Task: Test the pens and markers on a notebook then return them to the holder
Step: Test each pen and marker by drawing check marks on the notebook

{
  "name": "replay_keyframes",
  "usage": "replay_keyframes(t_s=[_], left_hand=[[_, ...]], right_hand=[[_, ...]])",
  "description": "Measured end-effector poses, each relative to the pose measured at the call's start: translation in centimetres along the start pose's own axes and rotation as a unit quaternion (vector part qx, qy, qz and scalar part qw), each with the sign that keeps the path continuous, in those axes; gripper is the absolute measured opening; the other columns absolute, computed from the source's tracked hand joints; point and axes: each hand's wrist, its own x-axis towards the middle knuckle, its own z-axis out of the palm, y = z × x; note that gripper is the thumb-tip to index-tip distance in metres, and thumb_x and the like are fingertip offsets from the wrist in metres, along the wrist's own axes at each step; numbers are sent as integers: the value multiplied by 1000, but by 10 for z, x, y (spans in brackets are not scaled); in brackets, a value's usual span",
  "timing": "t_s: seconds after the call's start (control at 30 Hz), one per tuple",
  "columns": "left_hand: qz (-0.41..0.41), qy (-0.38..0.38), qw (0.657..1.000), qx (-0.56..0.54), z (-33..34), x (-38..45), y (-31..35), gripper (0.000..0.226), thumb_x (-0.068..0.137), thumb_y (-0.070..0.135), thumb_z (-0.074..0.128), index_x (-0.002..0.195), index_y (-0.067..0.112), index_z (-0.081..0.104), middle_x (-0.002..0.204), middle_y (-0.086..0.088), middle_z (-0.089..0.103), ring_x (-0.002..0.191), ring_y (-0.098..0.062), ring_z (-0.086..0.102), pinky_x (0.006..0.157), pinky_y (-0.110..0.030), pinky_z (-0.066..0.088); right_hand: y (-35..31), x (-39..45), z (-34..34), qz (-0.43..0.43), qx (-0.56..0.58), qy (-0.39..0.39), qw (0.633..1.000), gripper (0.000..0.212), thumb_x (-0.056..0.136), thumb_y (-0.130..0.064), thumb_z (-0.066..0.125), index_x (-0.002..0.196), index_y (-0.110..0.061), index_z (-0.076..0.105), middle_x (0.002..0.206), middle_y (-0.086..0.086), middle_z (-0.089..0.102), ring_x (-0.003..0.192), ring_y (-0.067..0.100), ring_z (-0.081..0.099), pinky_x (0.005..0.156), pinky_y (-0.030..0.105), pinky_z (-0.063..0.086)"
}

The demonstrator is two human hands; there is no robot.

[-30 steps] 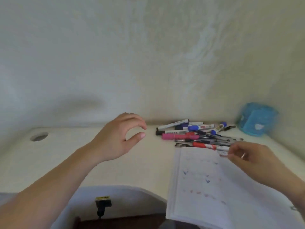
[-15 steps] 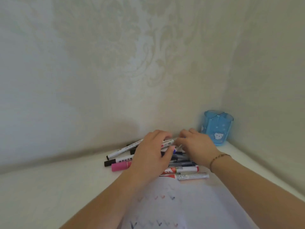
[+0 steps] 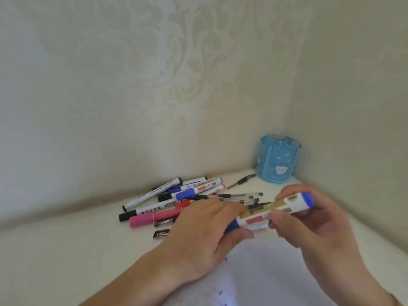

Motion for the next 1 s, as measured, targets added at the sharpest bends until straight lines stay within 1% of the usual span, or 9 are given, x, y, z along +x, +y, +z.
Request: replay_keyframes(t_s=[0.17,0.33,0.43,0.5,0.57,0.63,0.77,0.87,1.0], left_hand=[[-4,-82,995,-55,4,-4,4,27,100,41,37,110,22,53,99,11,57,87,-7,52,71,-20,40],[17,-150,983,-101,-3,-3,6,12,101,42,41,108,33,46,74,19,46,68,6,46,59,-10,34],[10,-179,975,-129,0,-2,4,21,100,48,43,117,35,48,91,11,63,82,-8,59,69,-29,49],[-2,-185,971,-149,1,-3,3,26,98,51,46,119,35,51,87,4,66,79,-14,60,68,-33,50],[-27,-192,969,-153,-3,-3,5,32,92,57,52,118,38,51,72,6,58,68,-9,54,64,-31,49],[-89,-226,964,-107,-7,-4,6,45,82,68,57,119,48,40,77,11,55,76,-2,51,74,-24,49],[-113,-240,964,-18,-5,-5,-2,53,70,75,61,111,52,37,77,18,50,77,6,44,66,-21,34],[-129,-234,964,-2,-4,-3,-2,59,63,73,67,107,51,35,79,17,51,75,4,45,60,-16,29],[-107,-220,969,-20,-6,-3,0,58,65,64,71,107,51,34,85,23,47,83,10,44,65,-9,32]], right_hand=[[18,-6,-2,33,-47,-96,994,25,63,-44,74,70,-24,60,52,-1,57,47,7,43,46,15,36],[24,-4,-10,54,-38,-134,989,26,74,-36,72,64,-19,55,45,10,57,38,16,44,42,23,36],[23,-3,-18,23,-53,-175,983,21,71,-36,74,63,-25,58,55,2,61,46,11,50,48,18,39],[22,-3,-20,17,-58,-196,979,26,70,-43,78,65,-25,60,58,-3,62,49,9,50,49,16,39],[20,0,-23,32,-19,-179,983,32,66,-49,80,68,-21,65,51,1,60,43,14,50,46,17,38],[20,5,-29,63,57,-150,985,46,62,-54,80,77,-12,72,47,15,58,39,24,52,43,20,37],[23,13,-37,153,70,-126,978,64,46,-56,88,84,-6,74,65,25,65,53,35,60,41,30,43],[32,9,-31,168,-38,-81,982,61,36,-53,91,67,-9,63,50,14,53,45,23,43,42,26,36],[37,3,-23,154,-109,-59,980,29,66,-20,86,62,-15,57,43,1,51,42,16,37,41,19,28]])
